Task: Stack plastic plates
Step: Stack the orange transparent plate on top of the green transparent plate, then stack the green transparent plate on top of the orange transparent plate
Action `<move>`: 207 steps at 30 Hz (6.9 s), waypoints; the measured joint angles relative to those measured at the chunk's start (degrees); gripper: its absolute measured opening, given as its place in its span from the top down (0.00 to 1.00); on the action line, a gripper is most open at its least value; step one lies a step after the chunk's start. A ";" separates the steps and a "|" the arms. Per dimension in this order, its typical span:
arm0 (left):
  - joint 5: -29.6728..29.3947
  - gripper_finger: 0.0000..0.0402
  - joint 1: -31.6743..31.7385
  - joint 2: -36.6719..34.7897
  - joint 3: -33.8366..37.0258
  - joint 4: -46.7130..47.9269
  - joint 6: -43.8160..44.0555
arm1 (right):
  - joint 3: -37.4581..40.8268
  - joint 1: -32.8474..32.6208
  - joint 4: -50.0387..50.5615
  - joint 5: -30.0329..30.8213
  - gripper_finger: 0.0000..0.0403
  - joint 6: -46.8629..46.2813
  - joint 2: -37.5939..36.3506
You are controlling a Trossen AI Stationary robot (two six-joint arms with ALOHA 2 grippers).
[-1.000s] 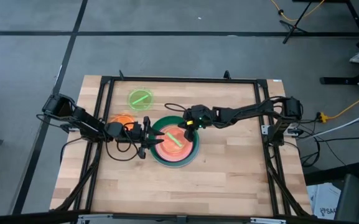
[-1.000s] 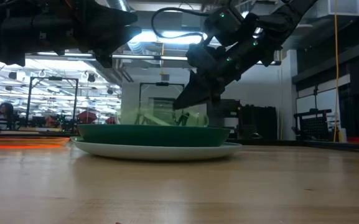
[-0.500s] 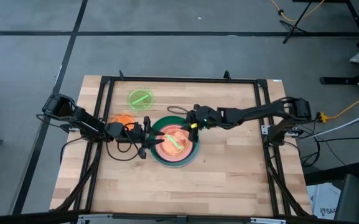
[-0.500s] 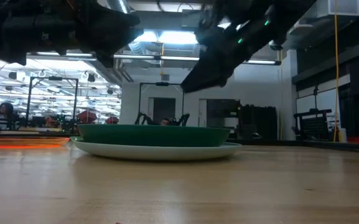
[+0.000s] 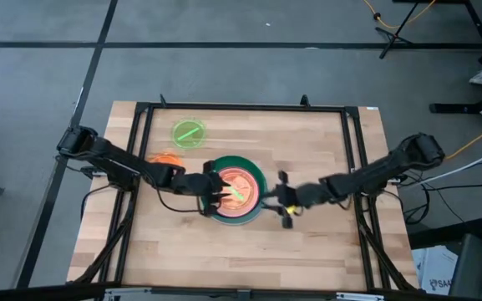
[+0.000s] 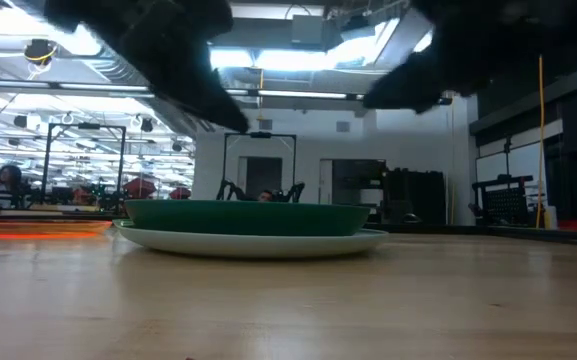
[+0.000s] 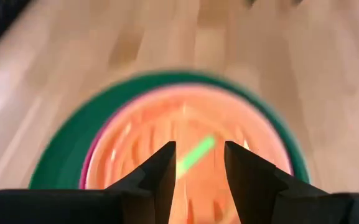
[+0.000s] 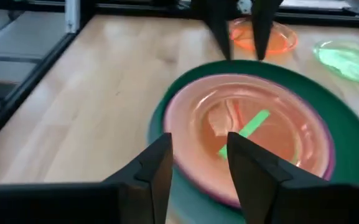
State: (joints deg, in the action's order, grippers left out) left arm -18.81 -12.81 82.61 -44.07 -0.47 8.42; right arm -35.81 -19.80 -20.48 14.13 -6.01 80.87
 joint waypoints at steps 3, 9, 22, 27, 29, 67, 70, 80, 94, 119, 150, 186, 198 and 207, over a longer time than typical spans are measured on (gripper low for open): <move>-0.23 0.68 -0.42 0.00 -5.47 15.24 4.82 | 5.64 -4.05 -8.47 5.20 0.64 -3.42 -0.75; -2.01 0.68 -2.01 -0.01 -9.72 39.48 17.62 | 13.49 -10.55 -22.11 14.95 0.64 -9.15 -0.69; -0.45 0.68 -8.52 0.00 -2.18 54.69 38.41 | 14.27 -11.94 -22.64 22.84 0.64 -8.90 3.66; -2.70 0.68 -10.21 0.00 2.06 55.39 40.76 | 14.27 -12.01 -22.39 22.81 0.64 -9.02 3.77; -3.54 0.68 -10.61 0.00 3.21 55.88 40.99 | 14.27 -12.01 -22.13 22.79 0.64 -9.06 3.77; -8.95 0.99 -10.94 0.09 8.80 50.96 39.06 | 14.23 -11.99 -19.48 25.96 0.64 -10.66 3.77; -10.84 0.99 -10.94 0.09 5.80 51.15 38.53 | 14.23 -11.99 -19.46 25.97 0.64 -10.66 3.77; -15.52 1.00 -10.94 0.07 -8.00 51.92 27.28 | 14.23 -11.97 -19.09 25.96 0.64 -10.68 3.77; -14.08 1.00 -10.78 2.44 -11.74 24.97 -5.00 | 14.23 -11.97 -18.63 25.96 0.64 -10.68 3.77; -7.13 0.86 -8.67 15.80 -11.76 18.48 -7.62 | 14.23 -11.97 -18.41 25.96 0.64 -11.36 3.77; 2.41 0.74 1.70 -6.93 -8.94 40.38 1.31 | 14.23 -10.44 -20.05 29.93 0.64 -13.26 12.57; -1.61 0.74 36.29 -3.81 11.98 20.55 -22.15 | 14.23 -10.39 -19.56 34.51 0.64 -14.94 15.27; -0.09 0.74 40.67 0.80 11.83 16.38 -25.39 | 14.25 -8.05 -19.99 33.97 0.64 -18.11 18.68; -0.40 0.91 40.69 1.03 11.89 15.57 -25.57 | 14.23 -7.47 -20.16 31.78 0.64 -18.18 18.68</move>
State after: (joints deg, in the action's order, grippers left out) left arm -19.20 27.88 83.64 -32.18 15.09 -17.15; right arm -21.58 -27.28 -40.64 45.91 -24.18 99.55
